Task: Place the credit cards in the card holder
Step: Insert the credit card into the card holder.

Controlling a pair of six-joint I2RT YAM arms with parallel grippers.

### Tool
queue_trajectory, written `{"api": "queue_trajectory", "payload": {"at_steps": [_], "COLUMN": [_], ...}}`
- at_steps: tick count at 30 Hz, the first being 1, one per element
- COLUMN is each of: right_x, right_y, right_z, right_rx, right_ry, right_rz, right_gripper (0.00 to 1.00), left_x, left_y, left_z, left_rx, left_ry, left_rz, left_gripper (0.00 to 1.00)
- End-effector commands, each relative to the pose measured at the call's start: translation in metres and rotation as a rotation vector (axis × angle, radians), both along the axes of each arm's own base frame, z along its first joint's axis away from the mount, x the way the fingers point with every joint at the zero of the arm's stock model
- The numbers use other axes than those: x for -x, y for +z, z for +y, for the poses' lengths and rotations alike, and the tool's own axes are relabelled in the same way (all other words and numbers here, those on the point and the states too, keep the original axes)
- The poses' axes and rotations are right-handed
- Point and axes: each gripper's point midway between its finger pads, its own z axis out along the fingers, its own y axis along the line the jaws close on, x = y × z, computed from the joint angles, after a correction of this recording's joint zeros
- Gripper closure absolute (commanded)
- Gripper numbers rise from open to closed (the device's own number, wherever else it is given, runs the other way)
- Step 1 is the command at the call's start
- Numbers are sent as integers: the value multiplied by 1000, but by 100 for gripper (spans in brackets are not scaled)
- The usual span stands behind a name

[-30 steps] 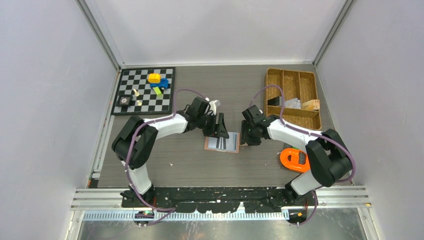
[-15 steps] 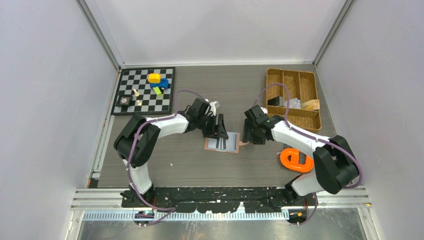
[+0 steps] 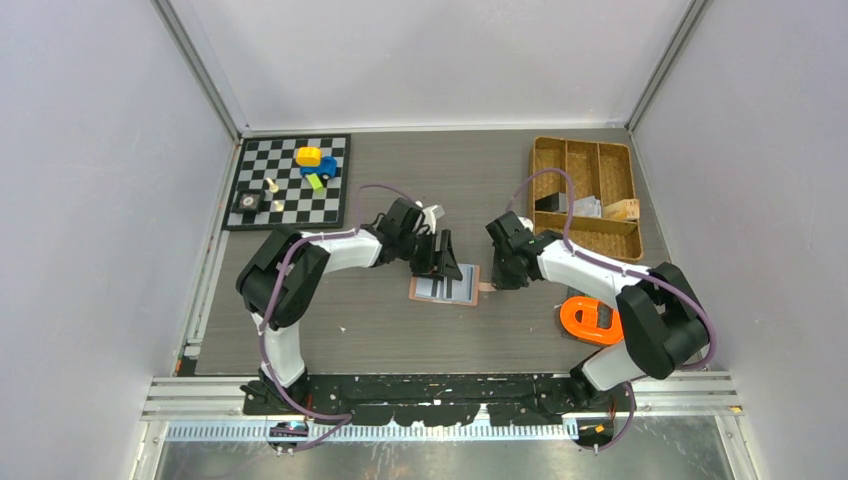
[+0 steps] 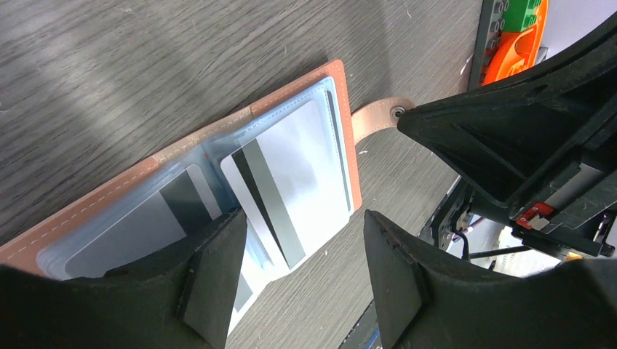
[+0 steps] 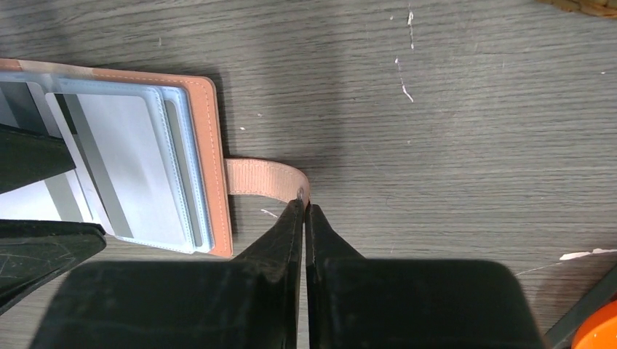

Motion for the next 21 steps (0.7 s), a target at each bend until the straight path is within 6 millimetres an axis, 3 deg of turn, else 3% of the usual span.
{"api": "queue_trajectory", "payload": {"at_steps": [1,21], "right_x": [-7,-7], "right_y": [1,-1], "right_z": [-1,-2], "right_rx": [9,16], "right_ry": [-18,-28], "right_rz": [-33,-32], "right_gripper": [96,100], "left_x": [0,9], "left_y": [-11,5], "left_z": [-2,-33], "left_rx": [-11,-14], "left_ry": [2,-43], "left_rz": [18,-10], "left_gripper": [37,38]}}
